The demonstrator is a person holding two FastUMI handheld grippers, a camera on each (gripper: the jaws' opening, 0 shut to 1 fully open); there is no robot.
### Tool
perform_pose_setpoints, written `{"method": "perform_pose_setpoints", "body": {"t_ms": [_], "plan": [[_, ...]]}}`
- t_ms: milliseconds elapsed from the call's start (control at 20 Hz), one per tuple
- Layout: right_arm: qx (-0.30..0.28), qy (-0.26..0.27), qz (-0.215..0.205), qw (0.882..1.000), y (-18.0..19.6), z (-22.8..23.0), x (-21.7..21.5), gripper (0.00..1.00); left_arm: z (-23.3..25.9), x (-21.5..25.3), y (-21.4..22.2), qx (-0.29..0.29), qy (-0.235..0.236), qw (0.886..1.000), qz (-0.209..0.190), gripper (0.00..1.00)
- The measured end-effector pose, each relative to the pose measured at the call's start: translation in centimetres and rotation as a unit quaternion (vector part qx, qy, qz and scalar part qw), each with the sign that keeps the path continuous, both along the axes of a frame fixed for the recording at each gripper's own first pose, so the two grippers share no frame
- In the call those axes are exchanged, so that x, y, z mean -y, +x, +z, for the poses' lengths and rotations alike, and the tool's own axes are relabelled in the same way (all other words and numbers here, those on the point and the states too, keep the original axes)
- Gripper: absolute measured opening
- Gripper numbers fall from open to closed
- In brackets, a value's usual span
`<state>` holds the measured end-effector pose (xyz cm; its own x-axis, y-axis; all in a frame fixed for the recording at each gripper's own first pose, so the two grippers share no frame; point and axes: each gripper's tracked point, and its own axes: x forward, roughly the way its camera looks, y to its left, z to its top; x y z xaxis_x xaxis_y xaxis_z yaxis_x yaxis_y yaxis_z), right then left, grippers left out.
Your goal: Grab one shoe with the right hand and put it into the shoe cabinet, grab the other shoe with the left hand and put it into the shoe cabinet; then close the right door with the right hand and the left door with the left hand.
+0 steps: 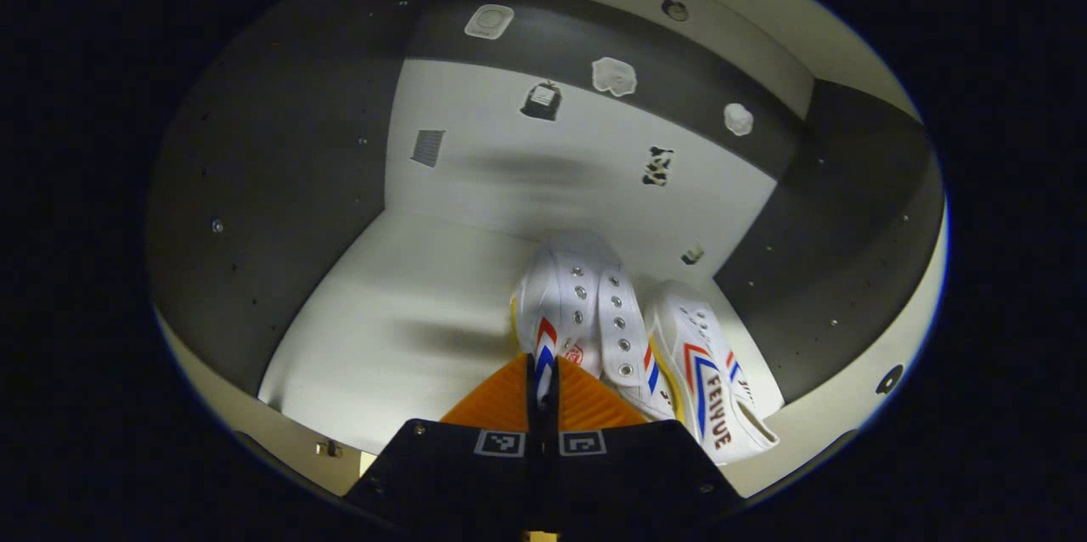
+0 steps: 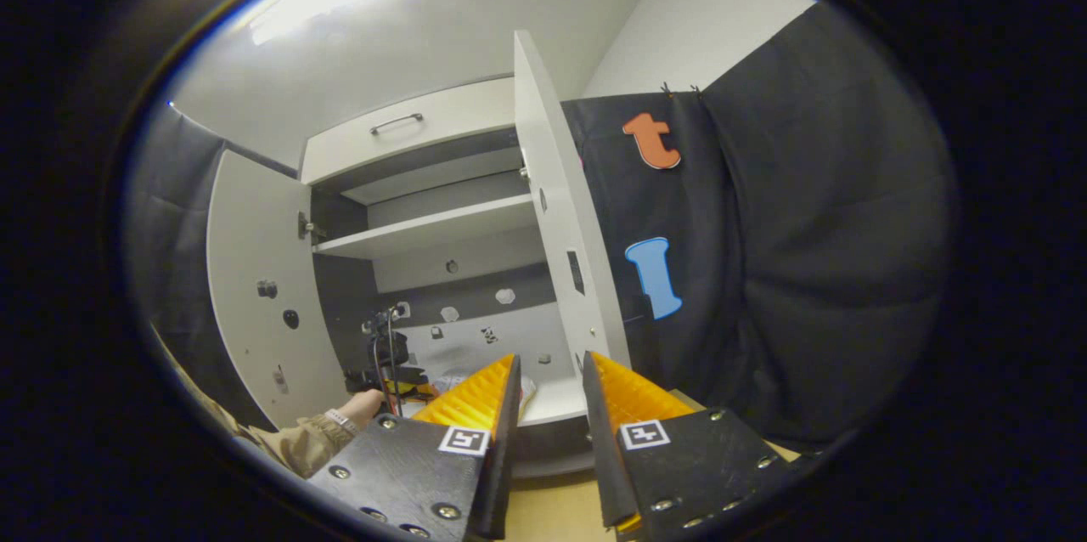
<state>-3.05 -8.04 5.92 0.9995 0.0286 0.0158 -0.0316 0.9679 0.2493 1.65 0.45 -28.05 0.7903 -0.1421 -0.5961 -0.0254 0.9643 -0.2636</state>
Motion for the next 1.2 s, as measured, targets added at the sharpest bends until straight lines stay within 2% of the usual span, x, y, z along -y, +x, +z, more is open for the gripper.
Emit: {"method": "perform_pose_setpoints", "body": {"t_ms": [300,350,400,500,550,600,650,700,750,900,1000,1050,1200], "plan": [[0.001,-0.006,0.001,1.0,-0.1,0.2,0.6,0.32,-1.6,-0.7,0.6,-0.047,0.018,0.999,-0.001,0.02],[0.001,-0.006,0.002,1.0,-0.1,0.2,0.7,0.32,-1.5,-0.7,0.8,-0.041,0.019,0.999,0.002,0.06],[0.001,-0.006,0.003,1.0,-0.1,0.3,0.7,0.41,-1.6,-0.4,0.4,-0.044,0.012,0.999,0.0,0.07],[0.002,-0.005,0.005,1.0,0.1,0.4,1.0,0.41,0.1,-0.2,0.2,-0.016,0.008,1.0,-0.001,0.21],[0.003,-0.005,0.006,1.0,0.0,0.3,1.1,0.41,0.8,-0.2,0.5,0.002,0.015,1.0,-0.005,0.31],[0.004,-0.005,0.008,1.0,-0.1,0.4,1.2,0.32,1.9,-0.2,0.3,0.016,0.025,0.999,-0.012,0.39],[0.006,-0.005,0.01,1.0,-0.1,0.6,1.3,0.32,2.9,-0.1,-0.1,0.028,0.036,0.999,-0.017,0.7],[0.009,-0.006,0.01,1.0,-0.1,0.7,1.6,0.32,4.0,0.2,-0.5,0.041,0.042,0.998,-0.02,0.66],[0.01,-0.007,0.01,1.0,0.0,0.9,1.9,0.32,5.3,0.8,-1.0,0.056,0.039,0.997,-0.025,0.71],[0.013,-0.011,0.009,1.0,0.1,1.2,3.2,0.32,9.4,2.7,-3.9,0.107,0.022,0.993,-0.04,0.73],[0.016,-0.014,0.006,1.0,0.4,1.4,4.6,0.32,12.6,3.5,-6.2,0.149,0.026,0.987,-0.053,0.82],[0.015,-0.016,0.004,1.0,0.5,1.3,5.3,0.32,14.1,3.8,-7.6,0.166,0.032,0.984,-0.057,0.91],[0.01,-0.022,0.003,1.0,1.4,1.0,7.5,0.32,18.6,4.9,-11.6,0.223,0.035,0.972,-0.064,0.93]]}}
